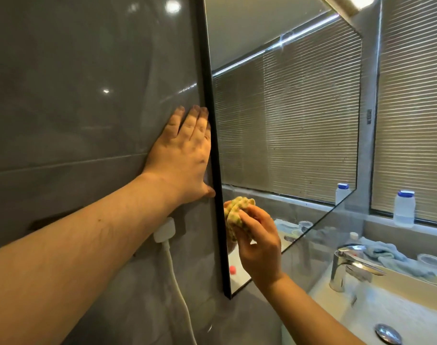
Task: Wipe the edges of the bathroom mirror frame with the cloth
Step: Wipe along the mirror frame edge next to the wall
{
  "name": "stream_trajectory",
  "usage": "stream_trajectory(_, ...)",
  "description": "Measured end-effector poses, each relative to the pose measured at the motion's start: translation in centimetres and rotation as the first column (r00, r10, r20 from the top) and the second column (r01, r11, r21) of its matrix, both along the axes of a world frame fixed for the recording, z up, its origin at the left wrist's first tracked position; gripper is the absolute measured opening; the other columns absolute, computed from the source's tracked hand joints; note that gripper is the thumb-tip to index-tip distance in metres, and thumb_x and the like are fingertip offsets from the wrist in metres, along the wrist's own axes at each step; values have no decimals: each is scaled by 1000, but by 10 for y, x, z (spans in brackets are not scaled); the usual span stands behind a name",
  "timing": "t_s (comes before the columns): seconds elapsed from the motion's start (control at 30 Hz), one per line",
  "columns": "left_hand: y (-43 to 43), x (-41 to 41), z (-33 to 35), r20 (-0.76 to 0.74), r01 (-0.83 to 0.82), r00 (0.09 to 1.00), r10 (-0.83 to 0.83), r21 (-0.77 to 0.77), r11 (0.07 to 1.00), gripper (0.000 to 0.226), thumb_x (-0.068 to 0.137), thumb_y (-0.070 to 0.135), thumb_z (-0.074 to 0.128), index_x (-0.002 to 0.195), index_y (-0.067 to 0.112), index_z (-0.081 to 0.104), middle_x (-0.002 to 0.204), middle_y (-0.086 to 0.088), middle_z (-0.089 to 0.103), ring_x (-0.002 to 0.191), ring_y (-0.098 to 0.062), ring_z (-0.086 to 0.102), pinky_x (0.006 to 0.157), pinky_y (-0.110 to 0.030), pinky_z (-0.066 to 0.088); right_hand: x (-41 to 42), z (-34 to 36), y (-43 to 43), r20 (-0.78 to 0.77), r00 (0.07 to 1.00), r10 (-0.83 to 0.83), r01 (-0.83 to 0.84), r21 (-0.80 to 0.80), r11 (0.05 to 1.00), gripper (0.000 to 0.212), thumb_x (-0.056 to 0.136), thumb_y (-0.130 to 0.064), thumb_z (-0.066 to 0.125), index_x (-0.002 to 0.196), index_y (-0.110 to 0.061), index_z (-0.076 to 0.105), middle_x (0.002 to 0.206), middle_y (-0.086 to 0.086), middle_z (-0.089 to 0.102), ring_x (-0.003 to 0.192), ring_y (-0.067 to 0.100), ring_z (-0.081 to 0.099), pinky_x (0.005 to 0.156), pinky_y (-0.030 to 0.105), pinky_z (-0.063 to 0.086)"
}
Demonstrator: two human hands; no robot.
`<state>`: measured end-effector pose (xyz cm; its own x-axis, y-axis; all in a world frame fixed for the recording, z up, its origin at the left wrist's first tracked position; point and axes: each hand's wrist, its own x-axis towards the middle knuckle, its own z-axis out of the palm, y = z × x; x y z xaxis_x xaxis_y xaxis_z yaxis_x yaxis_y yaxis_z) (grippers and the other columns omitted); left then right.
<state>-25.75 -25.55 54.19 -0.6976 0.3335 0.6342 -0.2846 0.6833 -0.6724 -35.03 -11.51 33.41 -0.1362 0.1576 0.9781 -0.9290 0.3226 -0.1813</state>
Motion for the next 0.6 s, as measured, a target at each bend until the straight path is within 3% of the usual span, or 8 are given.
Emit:
stream_trajectory(0.07,0,-1,-1,-3,14,1000,-14,10,1000,128,71,90,30,150,-2,-8,160,-23,-13,148,-37,-13,118,-54,-10,-2,23,0,-58,998,3,-3,2,1000,24,92,-15,68,111,-1,72,120,14,62,120,12,59,98,33,51)
stream_trajectory(0.33,2,2,0,-31,47,998,-47,-15,999,126,70,90,36,152,-1,6,161,-23,2,149,-37,0,120,-52,1,-12,130,-3,-179,979,-97,88,-58,994,22,88,-18,72,103,-2,76,108,16,69,102,28,67,89,41,56)
stream_trajectory(0.5,0,8,17,-55,201,978,-201,-17,979,104,70,77,58,141,3,42,154,-16,32,141,-31,29,111,-43,17,-10,106,3,-128,986,-109,113,25,993,29,93,-27,63,107,-4,75,112,16,67,106,29,64,90,44,52)
stream_trajectory(0.57,-2,8,25,-74,223,971,-226,-49,974,99,69,74,63,136,3,49,155,-16,30,143,-31,28,113,-45,16,-7,82,6,-91,993,-71,78,70,994,35,97,-34,57,110,-6,74,116,15,65,112,27,61,92,44,51)
stream_trajectory(0.6,-3,8,31,-78,195,977,-198,-46,980,104,70,74,60,142,2,41,158,-17,22,146,-31,20,117,-48,12,-5,72,7,-83,995,-52,58,76,995,38,98,-36,55,111,-6,74,119,14,64,114,26,60,94,43,52)
